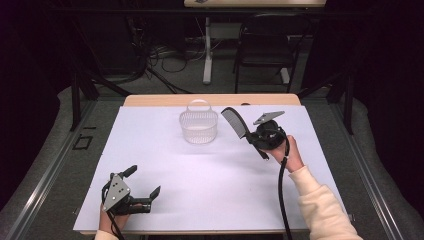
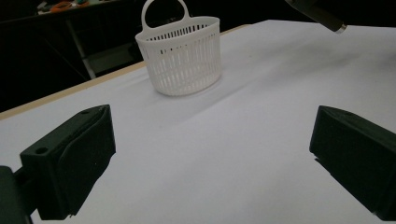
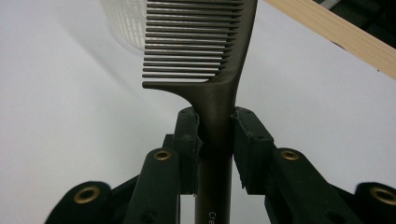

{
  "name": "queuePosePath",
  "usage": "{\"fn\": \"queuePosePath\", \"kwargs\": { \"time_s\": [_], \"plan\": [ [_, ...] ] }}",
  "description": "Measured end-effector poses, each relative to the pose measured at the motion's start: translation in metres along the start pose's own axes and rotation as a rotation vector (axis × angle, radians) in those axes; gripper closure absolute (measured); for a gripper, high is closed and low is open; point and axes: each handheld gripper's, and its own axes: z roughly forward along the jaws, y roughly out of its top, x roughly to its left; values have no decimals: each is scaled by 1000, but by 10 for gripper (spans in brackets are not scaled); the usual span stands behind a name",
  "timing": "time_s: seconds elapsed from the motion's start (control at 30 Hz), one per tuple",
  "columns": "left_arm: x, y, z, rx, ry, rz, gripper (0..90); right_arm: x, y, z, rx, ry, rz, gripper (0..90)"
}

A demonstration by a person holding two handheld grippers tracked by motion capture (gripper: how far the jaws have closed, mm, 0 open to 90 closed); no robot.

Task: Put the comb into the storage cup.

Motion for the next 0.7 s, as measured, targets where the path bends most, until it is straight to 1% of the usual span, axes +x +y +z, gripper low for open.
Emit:
{"fn": "queuePosePath", "kwargs": {
  "time_s": [0.13,0.27,0.47,0.7],
  "plan": [
    [0,0,0,0,0,-1,1,1,1,0,-16,0,-3,726],
    [0,0,1,1,0,-3,1,1,2,0,-18,-5,-4,726],
    [1,0,1,1,1,-4,1,-2,3,2,-34,0,10,726],
    [1,0,0,-2,-5,-1,2,0,6,4,-56,-4,11,726]
  ]
}}
